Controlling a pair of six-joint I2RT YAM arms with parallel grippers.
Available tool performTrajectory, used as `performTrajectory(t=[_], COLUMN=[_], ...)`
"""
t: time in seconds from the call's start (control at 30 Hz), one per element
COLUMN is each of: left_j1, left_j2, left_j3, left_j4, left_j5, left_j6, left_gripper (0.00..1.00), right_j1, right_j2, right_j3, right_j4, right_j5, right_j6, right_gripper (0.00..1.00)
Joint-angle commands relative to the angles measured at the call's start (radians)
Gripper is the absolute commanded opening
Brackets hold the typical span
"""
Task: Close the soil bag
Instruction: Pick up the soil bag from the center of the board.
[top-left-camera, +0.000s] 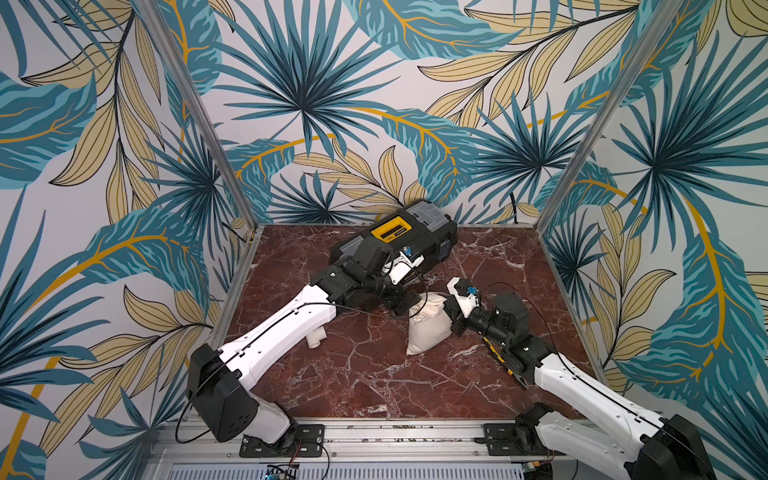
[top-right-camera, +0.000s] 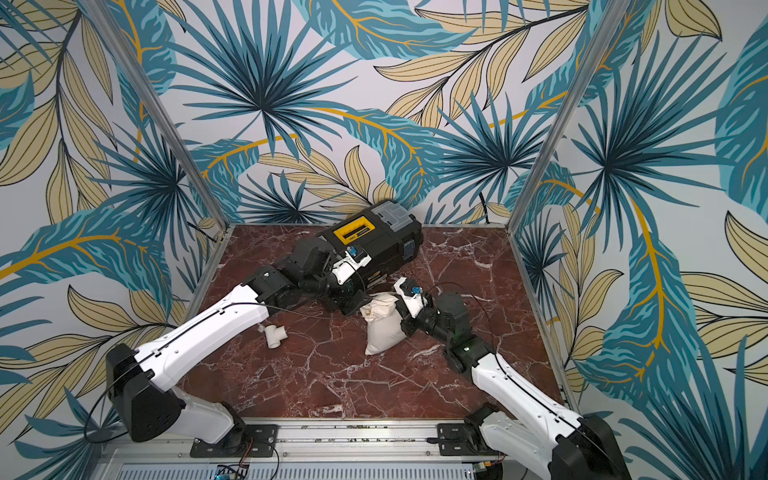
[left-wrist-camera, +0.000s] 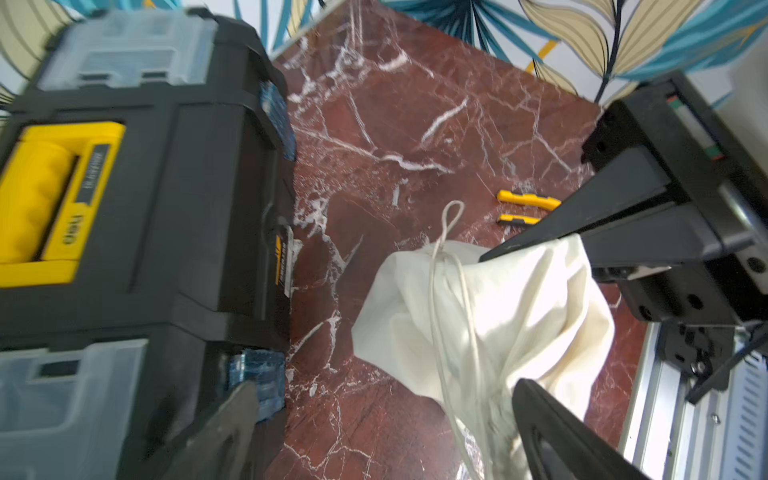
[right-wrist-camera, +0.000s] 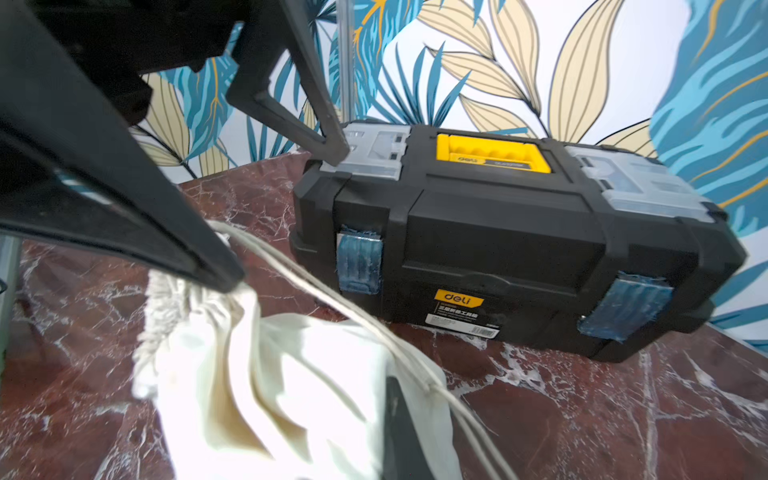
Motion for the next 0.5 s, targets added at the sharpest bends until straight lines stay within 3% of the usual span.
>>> performTrajectory(t=[0.0,0.2,0.47], left_j1=[0.033,0.094,0.132], left_j2=[-0.103,-0.231,-0.309], left_j3=[-0.064,-0.138,-0.181], left_j4=[0.142,0.190,0.135], left_j5=[-0.062,-0.148,-0.264], left_j6=[-0.104,-0.217,-0.319], left_gripper=[1.00,1.00,1.00], right_j1=[0.002,0.002,-0.015], right_j2=[-0.048,-0.049,0.036], right_j3=[0.040,0.126,0.316], right_j4=[0.070,0.060,0.012], right_j5=[0.099,0.221,0.534], right_j6=[0.058,0.078,0.081], right_gripper=[0.00,0.00,0.00])
